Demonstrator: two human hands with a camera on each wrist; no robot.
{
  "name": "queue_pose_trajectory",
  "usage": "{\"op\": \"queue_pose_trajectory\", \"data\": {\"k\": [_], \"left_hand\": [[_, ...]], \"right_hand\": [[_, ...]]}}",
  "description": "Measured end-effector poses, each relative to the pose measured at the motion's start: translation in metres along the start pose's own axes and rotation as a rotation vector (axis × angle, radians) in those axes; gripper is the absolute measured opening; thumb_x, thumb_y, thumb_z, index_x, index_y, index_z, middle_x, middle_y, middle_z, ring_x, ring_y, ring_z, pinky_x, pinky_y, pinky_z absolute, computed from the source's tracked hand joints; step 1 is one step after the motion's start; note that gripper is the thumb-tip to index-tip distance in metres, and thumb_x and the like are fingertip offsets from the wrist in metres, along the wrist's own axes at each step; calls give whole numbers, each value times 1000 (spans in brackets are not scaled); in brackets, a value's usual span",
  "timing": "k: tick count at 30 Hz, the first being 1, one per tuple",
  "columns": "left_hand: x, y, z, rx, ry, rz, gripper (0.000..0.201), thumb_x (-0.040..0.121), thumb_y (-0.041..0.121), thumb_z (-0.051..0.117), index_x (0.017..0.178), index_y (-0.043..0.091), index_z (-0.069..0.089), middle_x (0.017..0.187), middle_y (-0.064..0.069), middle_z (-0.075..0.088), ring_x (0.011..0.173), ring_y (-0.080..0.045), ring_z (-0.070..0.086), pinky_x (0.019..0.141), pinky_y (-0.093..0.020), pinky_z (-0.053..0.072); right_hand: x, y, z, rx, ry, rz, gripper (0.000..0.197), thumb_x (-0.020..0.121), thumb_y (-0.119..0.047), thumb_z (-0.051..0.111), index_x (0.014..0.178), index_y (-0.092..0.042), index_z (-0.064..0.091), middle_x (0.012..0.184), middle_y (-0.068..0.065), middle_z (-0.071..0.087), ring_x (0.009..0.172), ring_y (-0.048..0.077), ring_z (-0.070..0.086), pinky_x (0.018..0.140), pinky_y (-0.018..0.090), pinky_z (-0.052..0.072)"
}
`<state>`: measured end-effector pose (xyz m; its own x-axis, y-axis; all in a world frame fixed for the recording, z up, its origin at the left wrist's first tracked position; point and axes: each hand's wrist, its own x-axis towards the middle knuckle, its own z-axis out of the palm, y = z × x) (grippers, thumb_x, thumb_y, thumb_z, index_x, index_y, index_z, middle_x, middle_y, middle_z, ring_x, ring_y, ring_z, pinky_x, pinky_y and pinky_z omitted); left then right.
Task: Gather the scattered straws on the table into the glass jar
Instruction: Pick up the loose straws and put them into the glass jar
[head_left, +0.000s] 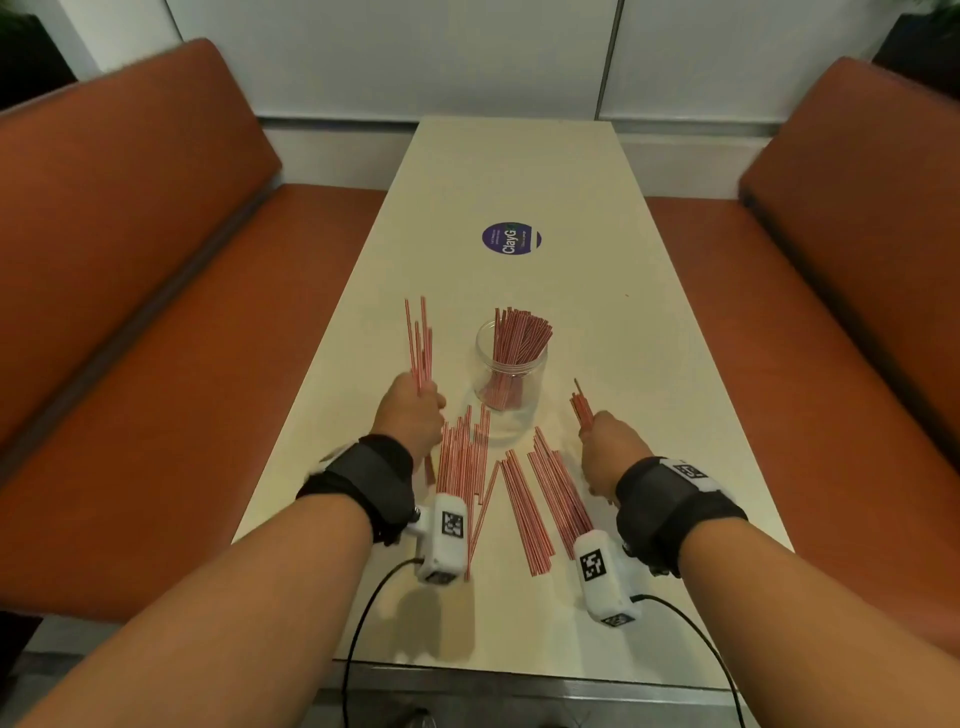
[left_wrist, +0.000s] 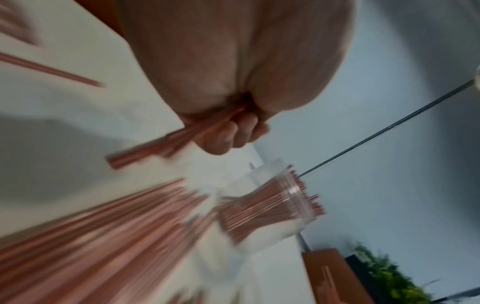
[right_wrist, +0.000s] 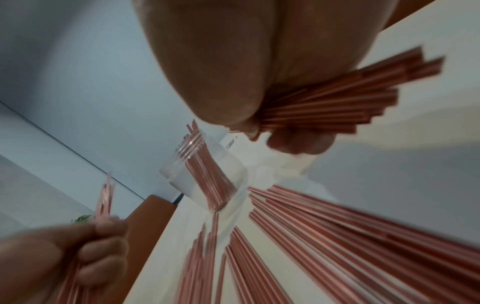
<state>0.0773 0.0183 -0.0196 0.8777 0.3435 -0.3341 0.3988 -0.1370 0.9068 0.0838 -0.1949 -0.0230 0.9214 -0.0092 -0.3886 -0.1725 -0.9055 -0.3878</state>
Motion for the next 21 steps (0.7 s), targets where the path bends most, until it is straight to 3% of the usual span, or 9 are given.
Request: {"op": "queue_pose_trajectory", "data": {"k": [2,6,11,14,18,21], "left_hand": [[5,33,6,-166,-34,61,19,101,21,34,111,13,49,81,-1,45,63,-12,40,57,-29,44],[25,97,29,-303,-103,261,20,102,27,33,88,21,46,67,4,35,52,-10,30,47,-23,31],[32,116,54,-281,-161,467,19,104,20,32,87,19,41,69,4,36,59,-9,34,56,-21,37],[41,97,67,-192,-185,437,16,103,16,34,90,14,42,71,1,40,61,-10,38,59,-22,41],[47,81,72,-33,-203,425,14,100,14,38,89,18,47,70,1,48,66,-15,46,71,-33,45],[48,82,72,12,-202,419,13,98,10,39,93,16,49,73,0,53,70,-16,50,75,-32,48]], "right_hand": [[5,-3,-8,105,48,-28,27,100,-12,38,121,1,47,116,19,59,102,32,59,76,32,43],[16,-6,-19,289,140,-59,29,102,-17,32,116,3,47,99,17,57,84,28,53,70,31,39],[9,-7,-17,342,178,-99,26,102,-20,31,110,-2,46,91,12,57,75,25,53,65,32,40],[11,-1,-18,361,181,-96,25,102,-21,31,109,-3,46,88,10,57,71,23,52,63,32,40],[14,4,-19,370,184,-100,25,102,-22,31,109,-3,46,85,7,55,65,18,48,59,31,37],[16,4,-19,374,178,-103,25,102,-22,31,109,-3,46,87,9,56,66,18,49,62,32,39]]}}
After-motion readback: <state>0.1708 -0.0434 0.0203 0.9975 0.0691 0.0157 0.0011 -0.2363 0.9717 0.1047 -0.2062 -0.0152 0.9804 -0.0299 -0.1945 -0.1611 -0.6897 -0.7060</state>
